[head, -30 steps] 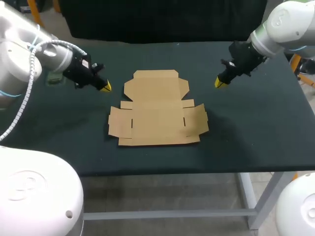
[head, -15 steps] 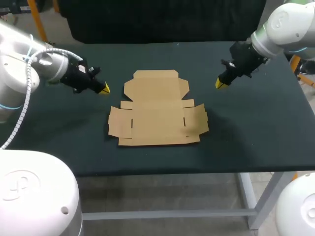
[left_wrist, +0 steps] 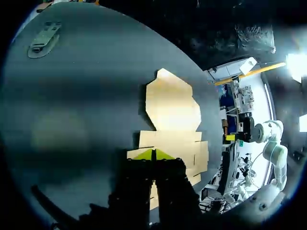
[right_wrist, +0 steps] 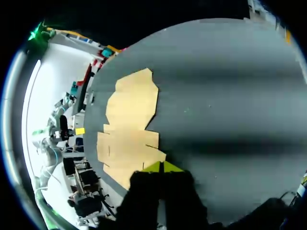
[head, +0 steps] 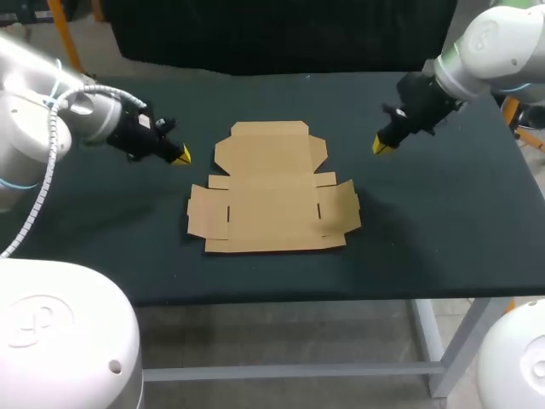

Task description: Assemble the packaging by folding the flat box into shape, placing the metal phone stand inside, and closing the box properly

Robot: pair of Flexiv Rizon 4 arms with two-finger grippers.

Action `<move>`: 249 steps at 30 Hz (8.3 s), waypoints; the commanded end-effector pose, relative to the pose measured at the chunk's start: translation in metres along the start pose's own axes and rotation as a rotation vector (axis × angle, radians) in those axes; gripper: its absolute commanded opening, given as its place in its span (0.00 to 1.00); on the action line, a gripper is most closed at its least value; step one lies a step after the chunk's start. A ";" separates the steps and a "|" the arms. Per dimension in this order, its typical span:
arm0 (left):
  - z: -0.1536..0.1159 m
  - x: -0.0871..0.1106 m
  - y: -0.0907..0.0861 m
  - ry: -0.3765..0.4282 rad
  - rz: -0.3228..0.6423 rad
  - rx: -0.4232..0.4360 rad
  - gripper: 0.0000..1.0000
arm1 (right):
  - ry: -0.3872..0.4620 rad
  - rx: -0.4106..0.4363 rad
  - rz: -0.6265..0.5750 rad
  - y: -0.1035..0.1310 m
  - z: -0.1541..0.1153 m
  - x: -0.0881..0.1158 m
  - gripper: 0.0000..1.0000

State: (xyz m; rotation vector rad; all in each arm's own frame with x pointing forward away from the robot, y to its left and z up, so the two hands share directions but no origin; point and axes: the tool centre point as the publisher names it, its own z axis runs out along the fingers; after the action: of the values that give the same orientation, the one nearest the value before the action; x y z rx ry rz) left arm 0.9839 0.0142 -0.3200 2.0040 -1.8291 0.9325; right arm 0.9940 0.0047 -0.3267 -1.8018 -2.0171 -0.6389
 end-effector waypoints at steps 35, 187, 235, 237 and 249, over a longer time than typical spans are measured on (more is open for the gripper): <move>0.044 -0.028 -0.004 0.052 0.155 -0.104 0.00 | 0.140 0.056 -0.129 0.015 0.074 -0.010 0.00; 0.088 0.001 0.020 -0.117 0.189 -0.098 0.00 | 0.065 -0.064 -0.133 0.007 0.129 0.052 0.00; 0.101 0.017 0.017 -0.180 0.186 -0.142 0.00 | -0.102 -0.070 -0.083 0.011 0.139 0.056 0.00; 0.102 0.018 0.017 -0.181 0.186 -0.141 0.00 | -0.105 -0.071 -0.082 0.011 0.139 0.056 0.00; 0.105 0.019 0.018 -0.187 0.188 -0.144 0.00 | -0.150 -0.076 -0.073 0.013 0.142 0.058 0.00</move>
State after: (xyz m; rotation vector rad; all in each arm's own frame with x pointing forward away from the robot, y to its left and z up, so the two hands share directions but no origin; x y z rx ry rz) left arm 0.9948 -0.0627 -0.3924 1.9070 -2.1455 0.6672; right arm 1.0049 0.1281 -0.4113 -1.8634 -2.1853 -0.6334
